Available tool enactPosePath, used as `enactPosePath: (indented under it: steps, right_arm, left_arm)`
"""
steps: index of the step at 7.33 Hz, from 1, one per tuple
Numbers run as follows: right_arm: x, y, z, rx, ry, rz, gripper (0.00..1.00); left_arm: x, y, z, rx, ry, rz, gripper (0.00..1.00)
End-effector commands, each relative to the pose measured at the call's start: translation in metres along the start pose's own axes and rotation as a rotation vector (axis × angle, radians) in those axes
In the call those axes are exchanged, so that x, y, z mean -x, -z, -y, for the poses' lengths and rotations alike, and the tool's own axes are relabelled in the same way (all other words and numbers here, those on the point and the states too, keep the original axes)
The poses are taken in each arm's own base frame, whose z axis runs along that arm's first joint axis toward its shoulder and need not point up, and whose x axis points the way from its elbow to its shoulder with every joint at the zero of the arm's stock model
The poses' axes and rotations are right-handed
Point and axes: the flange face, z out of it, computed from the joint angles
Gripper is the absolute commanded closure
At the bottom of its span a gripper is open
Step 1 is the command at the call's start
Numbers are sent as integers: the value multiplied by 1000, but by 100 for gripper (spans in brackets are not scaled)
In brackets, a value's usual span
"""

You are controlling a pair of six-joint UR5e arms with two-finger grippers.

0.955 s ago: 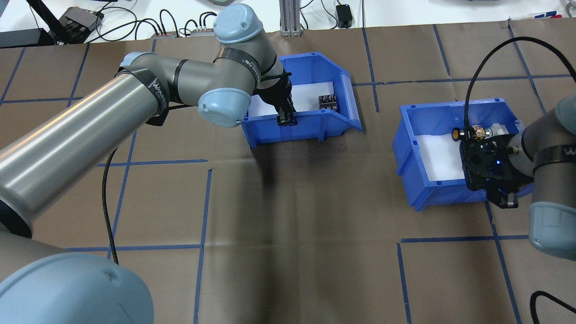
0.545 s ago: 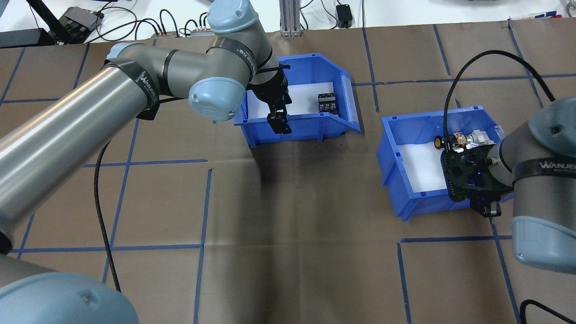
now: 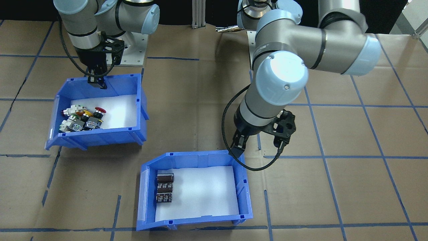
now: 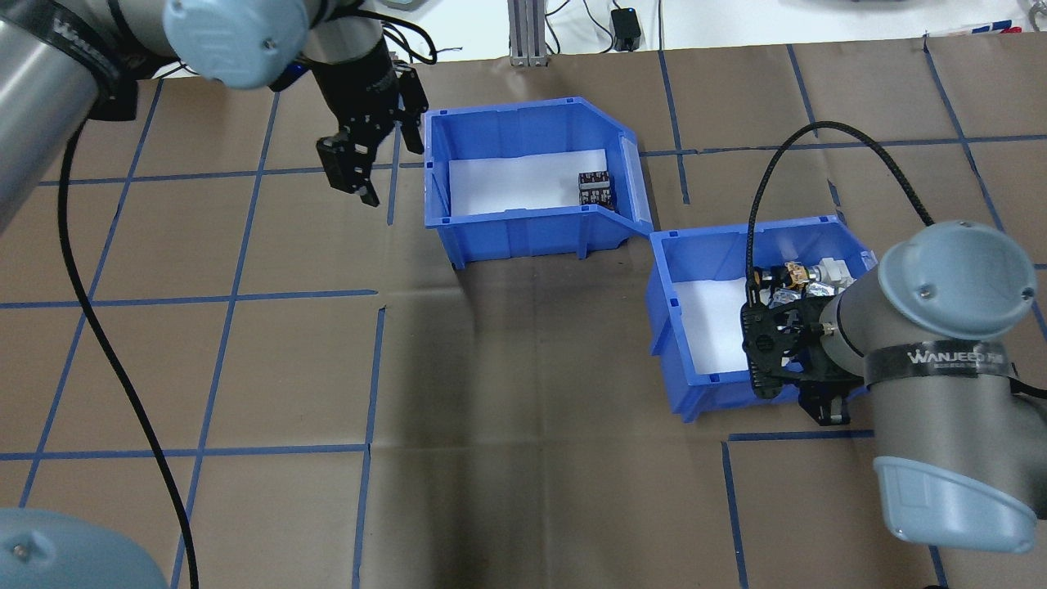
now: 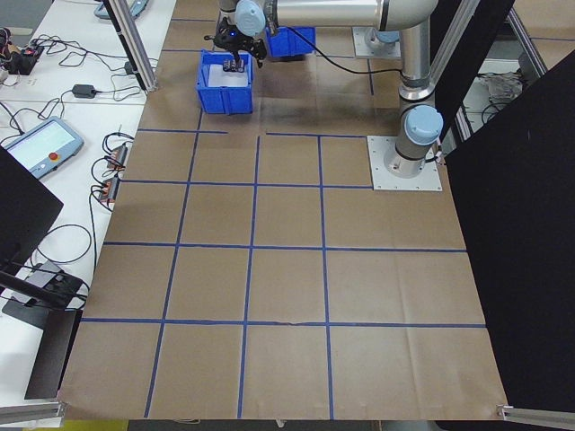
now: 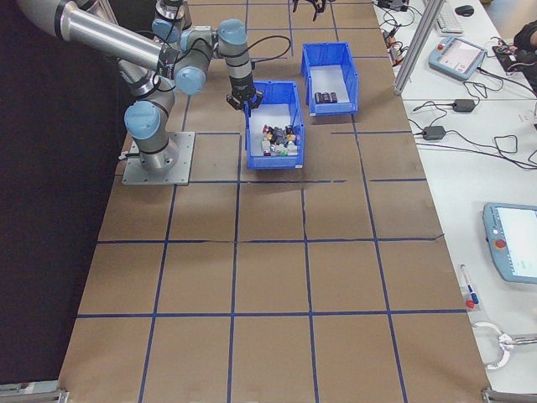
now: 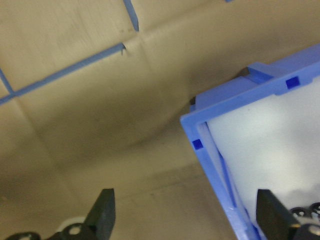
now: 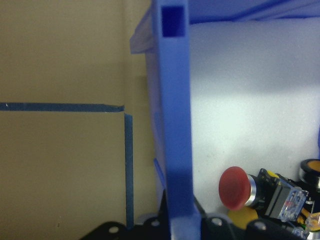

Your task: Place battery box in front

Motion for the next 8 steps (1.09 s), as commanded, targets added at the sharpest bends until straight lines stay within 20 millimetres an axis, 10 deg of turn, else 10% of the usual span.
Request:
enactPosePath:
  steps: [1,4,8]
  right_arm:
    - [21,3,49,5,-3,-7,100]
    - [43,7,93,-14,-75,-16,100]
    - [64,-5,147,-6,-108,-24,100]
  left_arm:
    - [43,49,35,-70,-295,12,1]
    - [76,79,35,-112,-878,-1,1]
    - [128,56,-4,-121,-1015,3,1]
